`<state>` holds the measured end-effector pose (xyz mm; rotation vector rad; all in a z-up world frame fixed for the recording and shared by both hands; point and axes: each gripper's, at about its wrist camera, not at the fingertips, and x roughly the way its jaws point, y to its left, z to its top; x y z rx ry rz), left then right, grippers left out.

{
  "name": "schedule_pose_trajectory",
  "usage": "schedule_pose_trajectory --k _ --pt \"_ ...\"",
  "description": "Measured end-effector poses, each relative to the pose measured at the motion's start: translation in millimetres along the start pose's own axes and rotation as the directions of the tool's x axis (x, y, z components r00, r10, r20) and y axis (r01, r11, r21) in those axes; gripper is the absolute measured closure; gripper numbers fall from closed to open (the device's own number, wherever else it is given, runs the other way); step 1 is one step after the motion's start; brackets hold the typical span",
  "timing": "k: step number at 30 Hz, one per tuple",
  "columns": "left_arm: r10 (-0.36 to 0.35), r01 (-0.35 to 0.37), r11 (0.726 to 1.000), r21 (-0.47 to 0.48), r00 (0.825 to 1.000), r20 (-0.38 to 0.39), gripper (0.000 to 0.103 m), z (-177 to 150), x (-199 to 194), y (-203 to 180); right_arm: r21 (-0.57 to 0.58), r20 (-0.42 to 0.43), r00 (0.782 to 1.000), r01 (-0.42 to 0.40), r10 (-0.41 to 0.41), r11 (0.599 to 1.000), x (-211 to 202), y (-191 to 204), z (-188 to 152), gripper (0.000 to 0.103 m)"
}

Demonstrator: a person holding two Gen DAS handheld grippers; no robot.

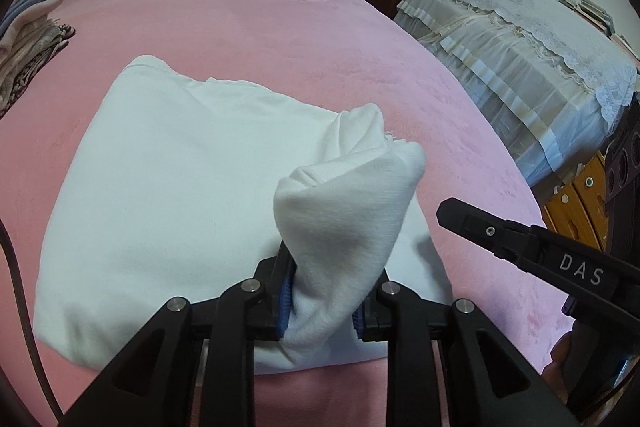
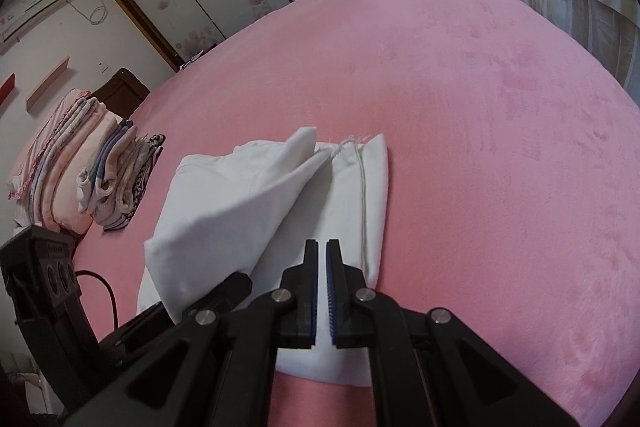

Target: Fold small clothes

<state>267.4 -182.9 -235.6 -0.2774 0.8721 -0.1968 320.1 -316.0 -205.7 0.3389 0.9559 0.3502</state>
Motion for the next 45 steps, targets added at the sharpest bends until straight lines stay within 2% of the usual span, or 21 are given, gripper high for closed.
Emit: schedule_pose_trajectory --k 5,10,11,12,13,15,18,22,25,27,28,30,34,37,40,42,43,44,45 --pt "-0.027 0.028 0.999 -0.027 0.998 0.062 0.083 2.9 -16.5 -2.3 -0.005 0.001 1.0 0.006 -0.006 1.0 -2.8 -6.1 -1.4 0.099" --pt "0.029 -0.03 0.999 0.018 0.998 0.056 0.082 -0.4 -13.0 -20.3 0.003 -0.002 1.0 0.014 -0.014 1.0 -4.3 -14.8 -3.6 0.099" --pt "0.048 -0.05 0.998 0.031 0.998 0.039 0.079 -3.5 -8.6 -21.9 0.008 -0.002 1.0 0.014 -0.014 1.0 -5.3 -17.3 -3.6 0.099" --pt "0.055 -0.055 0.997 0.049 0.998 0.006 0.06 -7.4 -2.5 -24.1 0.014 -0.002 1.0 0.014 -0.014 1.0 -5.8 -18.3 -3.3 0.099" --pt "0.043 -0.041 0.997 0.064 0.998 -0.035 0.047 -12.5 4.1 -26.6 0.017 -0.005 1.0 0.011 -0.011 1.0 -6.6 -19.6 -3.0 0.099" --pt "0.032 -0.027 0.994 0.103 0.999 -0.043 0.042 -19.9 6.2 -35.2 0.02 -0.014 1.0 0.009 -0.009 1.0 -7.0 -20.5 -3.0 0.099" --pt "-0.02 0.023 0.985 0.173 1.0 -0.019 0.029 -27.7 -12.6 -42.3 0.008 -0.037 0.999 0.0 0.0 1.0 -7.7 -17.9 -2.4 0.099" --pt "-0.132 0.136 0.98 0.144 0.991 -0.035 0.026 -24.3 -45.7 -25.2 0.005 -0.047 0.999 -0.012 0.012 1.0 -12.7 -15.8 -0.3 0.098" --pt "-0.11 0.11 0.986 0.124 0.994 -0.008 0.024 -16.0 -74.2 1.2 0.023 -0.046 0.998 -0.034 0.035 0.999 -20.9 -15.2 1.2 0.085" --pt "-0.086 0.084 0.992 0.094 0.996 0.009 0.022 -7.5 -88.6 24.3 0.03 -0.044 0.997 -0.057 0.058 0.998 -28.1 -13.9 0.2 0.069" --pt "-0.062 0.061 0.996 0.068 0.998 0.011 0.018 -4.4 -96.0 43.2 0.036 -0.048 0.996 -0.072 0.073 0.997 -31.8 -12.2 -1.4 0.067" --pt "-0.025 0.025 1.0 0.01 1.0 0.005 0.018 1.3 -100.7 75.0 0.043 -0.063 0.993 -0.101 0.104 0.994 -35.5 -10.0 -5.7 0.062" --pt "0.04 -0.044 0.991 -0.129 0.999 -0.033 0.018 -2.5 -96.9 135.9 -0.028 -0.101 0.991 -0.091 0.088 0.995 -35.6 9.9 -18.1 0.062" --pt "0.018 -0.028 0.977 -0.209 0.999 -0.048 0.019 -5.3 -86.3 158.0 -0.105 -0.128 0.99 -0.074 0.061 0.992 -26.0 30.5 -22.3 0.062" --pt "-0.004 -0.012 0.974 -0.225 0.997 -0.073 0.019 -3.7 -68.2 158.4 -0.151 -0.153 0.987 -0.074 0.051 0.986 -15.2 45.6 -22.2 0.063" --pt "0.002 -0.021 0.979 -0.204 0.996 -0.093 0.019 -4.4 -56.7 154.9 -0.191 -0.184 0.983 -0.044 0.008 0.981 -4.0 52.1 -23.5 0.063" --pt "0.013 -0.034 0.981 -0.19 0.994 -0.109 0.019 -4.4 -49.3 153.0 -0.206 -0.191 0.981 -0.015 -0.026 0.978 0.1 52.5 -24.8 0.066" --pt "0.025 -0.047 0.982 -0.183 0.993 -0.117 0.019 -5.6 -44.9 151.6 -0.22 -0.19 0.98 0.018 -0.061 0.975 2.5 51.4 -26.9 0.086" --pt "0.037 -0.059 0.983 -0.176 0.991 -0.127 0.018 -6.7 -42.0 149.9 -0.217 -0.193 0.978 0.035 -0.077 0.976 3.4 47.3 -29.2 0.089"
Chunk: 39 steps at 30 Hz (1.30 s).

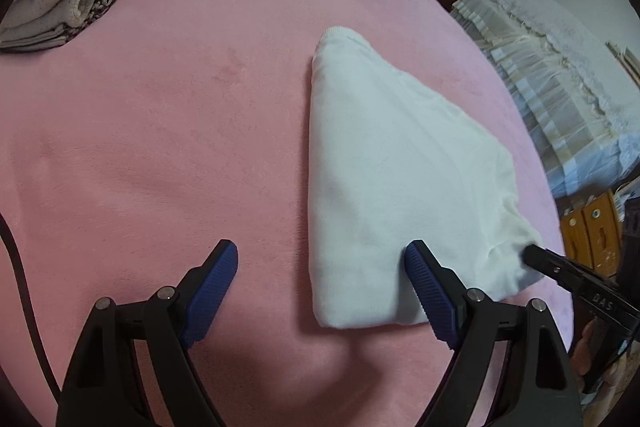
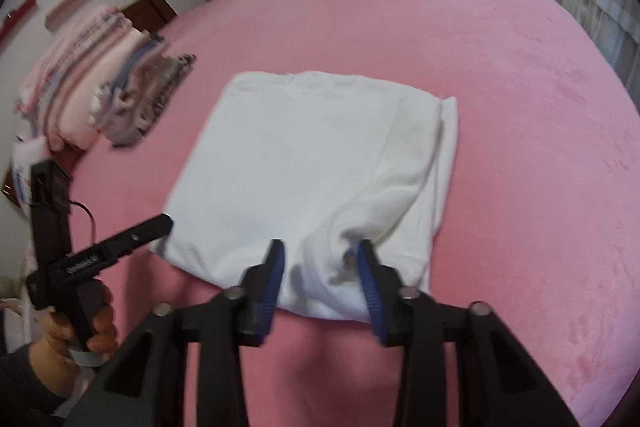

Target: Fold small clothes

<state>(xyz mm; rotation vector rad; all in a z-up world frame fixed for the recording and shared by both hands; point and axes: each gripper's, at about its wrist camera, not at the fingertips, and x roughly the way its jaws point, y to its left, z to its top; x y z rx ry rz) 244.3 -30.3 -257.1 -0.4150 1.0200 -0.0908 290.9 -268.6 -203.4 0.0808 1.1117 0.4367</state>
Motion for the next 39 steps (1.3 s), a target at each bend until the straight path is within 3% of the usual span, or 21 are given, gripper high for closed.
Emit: schedule_pose_trajectory --k 7,10,12,15,17,21,23,26,28,31,33,35,39 --pt "0.059 -0.057 0.995 0.082 0.998 -0.014 0.017 -7.6 19.7 -12.2 0.123 0.011 0.999 -0.048 0.046 0.991 15.7 -34.1 -36.6 0.089" --pt "0.049 -0.047 0.995 0.085 0.999 -0.013 0.017 -7.8 19.3 -11.9 0.202 0.033 0.996 -0.091 0.086 0.975 23.5 -45.2 -47.0 0.09" --pt "0.047 -0.044 0.993 0.11 0.999 -0.022 0.017 -3.7 12.7 -15.6 0.207 0.046 0.995 -0.097 0.09 0.973 14.8 -42.1 -44.6 0.084" --pt "0.066 -0.066 0.983 0.169 0.998 0.007 0.018 8.2 -7.2 -27.5 0.178 0.072 0.996 -0.063 0.051 0.982 -6.2 -35.3 -32.9 0.076" --pt "0.057 -0.073 0.976 0.204 0.995 0.083 0.018 21.6 -23.5 -37.5 0.144 0.123 0.992 -0.006 -0.012 0.99 -21.8 -30.7 -19.5 0.071" --pt "0.018 -0.055 0.969 0.242 0.988 0.153 0.018 57.8 -26.4 -51.4 0.103 0.188 0.981 0.037 -0.056 0.994 -25.5 -24.7 16.7 0.071" --pt "-0.017 -0.019 0.97 0.241 0.99 0.143 0.018 76.4 -12.9 -60.4 0.09 0.193 0.98 0.029 -0.046 0.995 -14.6 -20.5 38.3 0.071" --pt "-0.069 0.052 0.979 0.195 0.995 0.077 0.034 105.5 23.4 -64.5 0.07 0.161 0.986 0.02 -0.031 0.997 13.9 -12.5 66.8 0.071" --pt "-0.054 0.046 0.985 0.164 0.998 0.045 0.044 117.6 46.3 -65.5 0.053 0.126 0.99 0.056 -0.063 0.997 35.4 -9.9 78.1 0.075" --pt "0.023 -0.032 0.985 0.17 0.998 0.057 0.045 124.4 67.7 -60.0 0.085 0.083 0.989 0.112 -0.119 0.99 57.5 -31.4 85.0 0.086" --pt "0.1 -0.105 0.98 0.171 0.994 0.034 0.045 125.6 83.0 -53.4 0.123 0.069 0.991 0.106 -0.115 0.987 62.1 -51.9 82.1 0.103" --pt "0.086 -0.084 0.984 0.155 0.996 -0.004 0.045 125.6 93.0 -44.9 0.158 0.075 0.992 0.088 -0.101 0.983 62.7 -68.1 79.6 0.103" --pt "0.104 -0.104 0.972 0.21 0.995 0.01 0.045 121.5 98.0 -50.2 0.145 0.083 0.991 0.093 -0.106 0.985 60.2 -74.8 73.8 0.103"
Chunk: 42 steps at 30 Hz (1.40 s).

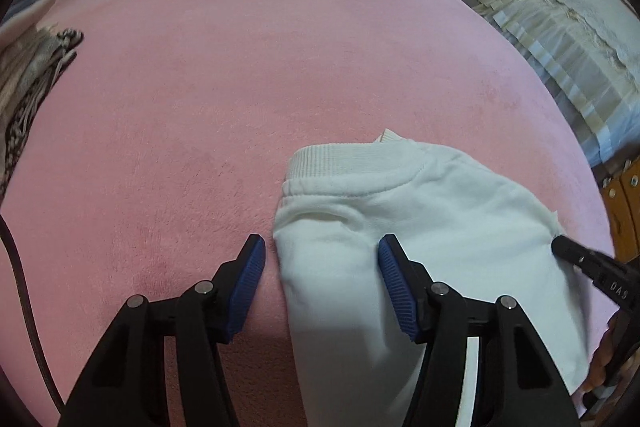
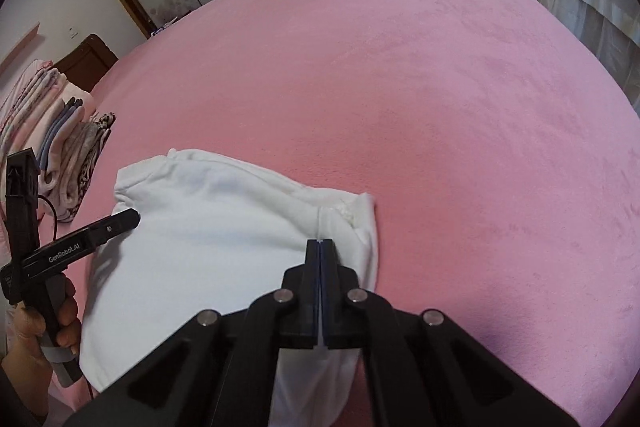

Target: Fold small clothes

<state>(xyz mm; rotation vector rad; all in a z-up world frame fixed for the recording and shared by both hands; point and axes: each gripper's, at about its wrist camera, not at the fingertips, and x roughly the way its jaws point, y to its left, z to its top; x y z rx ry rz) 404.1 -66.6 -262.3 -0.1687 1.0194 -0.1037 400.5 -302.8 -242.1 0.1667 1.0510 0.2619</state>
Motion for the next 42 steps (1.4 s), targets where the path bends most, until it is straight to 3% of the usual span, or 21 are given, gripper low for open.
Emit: schedule_pose_trajectory --k 6,15,17,22,27,28,33,39,42 --pt "-0.01 0.009 1.0 -0.013 0.999 -0.031 0.045 2.3 6.9 1.4 0.023 0.011 1.0 -0.003 0.003 1.0 3.7 -2.8 -1.7 0.103" --pt "0.031 -0.031 0.999 0.007 0.999 -0.03 0.041 0.9 -1.2 -6.6 0.024 0.005 0.999 0.035 -0.035 0.999 3.3 8.9 0.1 0.103" --pt "0.051 -0.051 0.999 0.016 0.998 -0.024 0.039 2.6 -13.5 -9.6 0.017 0.008 0.999 0.038 -0.038 0.999 -8.0 13.2 1.2 0.103" --pt "0.049 -0.051 0.998 0.03 0.997 0.059 0.016 4.2 -64.5 -16.1 -0.006 0.063 0.998 0.014 -0.013 1.0 -53.1 27.5 0.5 0.1" --pt "0.026 -0.034 0.998 0.061 0.992 0.122 0.009 4.7 -125.3 -21.3 -0.036 0.122 0.993 0.008 -0.003 0.999 -101.8 44.0 -2.1 0.098" --pt "0.021 -0.03 0.997 0.069 0.991 0.131 0.008 5.4 -133.6 -24.2 -0.038 0.134 0.991 0.004 0.001 0.999 -111.9 46.8 -2.7 0.096" --pt "-0.004 -0.012 0.996 0.085 0.982 0.189 0.008 -6.3 -177.9 -30.7 -0.045 0.205 0.979 0.012 -0.002 0.999 -154.1 55.8 -10.6 0.049" --pt "-0.072 0.054 0.996 0.064 0.946 0.315 0.007 -24.7 -220.2 -27.3 -0.072 0.207 0.978 0.035 -0.02 0.997 -175.0 64.2 -24.9 0.035" --pt "-0.077 0.063 0.996 0.06 0.953 0.292 0.002 -30.9 -221.3 -27.4 -0.098 0.191 0.981 0.045 -0.026 0.994 -174.4 66.4 -34.6 0.028"
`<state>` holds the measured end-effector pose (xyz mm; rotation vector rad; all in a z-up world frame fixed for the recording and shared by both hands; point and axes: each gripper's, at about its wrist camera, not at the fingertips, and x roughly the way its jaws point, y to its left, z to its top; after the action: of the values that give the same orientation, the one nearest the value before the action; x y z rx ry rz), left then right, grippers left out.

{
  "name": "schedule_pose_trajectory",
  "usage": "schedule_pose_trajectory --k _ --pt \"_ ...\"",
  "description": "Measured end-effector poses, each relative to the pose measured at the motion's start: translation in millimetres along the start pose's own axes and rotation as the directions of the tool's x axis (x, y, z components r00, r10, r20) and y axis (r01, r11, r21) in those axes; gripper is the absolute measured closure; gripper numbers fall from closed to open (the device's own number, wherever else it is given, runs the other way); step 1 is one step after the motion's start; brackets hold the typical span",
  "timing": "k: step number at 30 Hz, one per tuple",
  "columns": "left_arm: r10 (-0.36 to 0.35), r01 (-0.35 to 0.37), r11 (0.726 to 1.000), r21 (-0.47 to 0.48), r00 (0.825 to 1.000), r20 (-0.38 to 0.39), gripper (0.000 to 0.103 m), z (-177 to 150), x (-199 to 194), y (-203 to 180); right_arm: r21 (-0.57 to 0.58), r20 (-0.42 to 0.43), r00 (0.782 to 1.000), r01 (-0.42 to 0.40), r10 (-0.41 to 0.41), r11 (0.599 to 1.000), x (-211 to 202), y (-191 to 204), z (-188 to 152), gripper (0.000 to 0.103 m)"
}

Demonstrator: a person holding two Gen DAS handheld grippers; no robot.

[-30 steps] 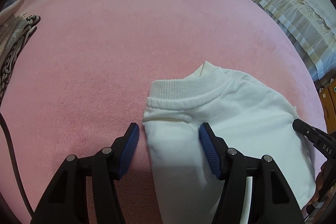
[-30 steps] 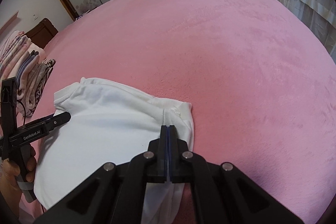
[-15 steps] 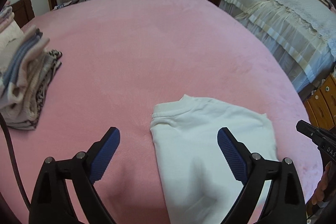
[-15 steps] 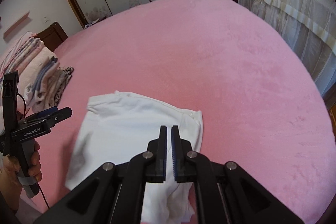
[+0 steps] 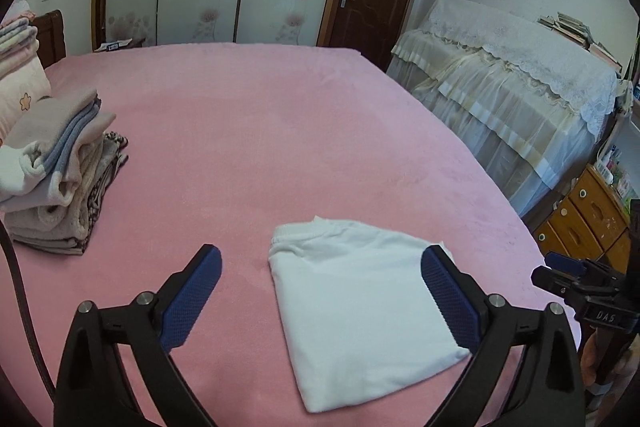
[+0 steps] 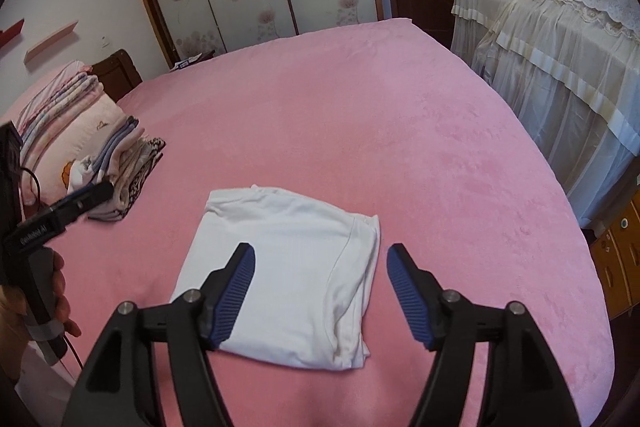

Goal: Fold small clothes
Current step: 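Move both tools to the sides of the folded sweatshirt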

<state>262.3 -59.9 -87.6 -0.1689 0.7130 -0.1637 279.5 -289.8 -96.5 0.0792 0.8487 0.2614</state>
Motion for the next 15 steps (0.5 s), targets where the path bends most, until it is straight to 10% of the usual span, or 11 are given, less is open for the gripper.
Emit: schedule_pose_trajectory --k 15 --pt "-0.063 0.04 0.996 -0.081 0.948 -0.311 0.002 -74.0 107.5 20.9 0.097 -0.178 0.981 -0.06 0.077 0.993 85.0 -32.8 -60.1 0.026"
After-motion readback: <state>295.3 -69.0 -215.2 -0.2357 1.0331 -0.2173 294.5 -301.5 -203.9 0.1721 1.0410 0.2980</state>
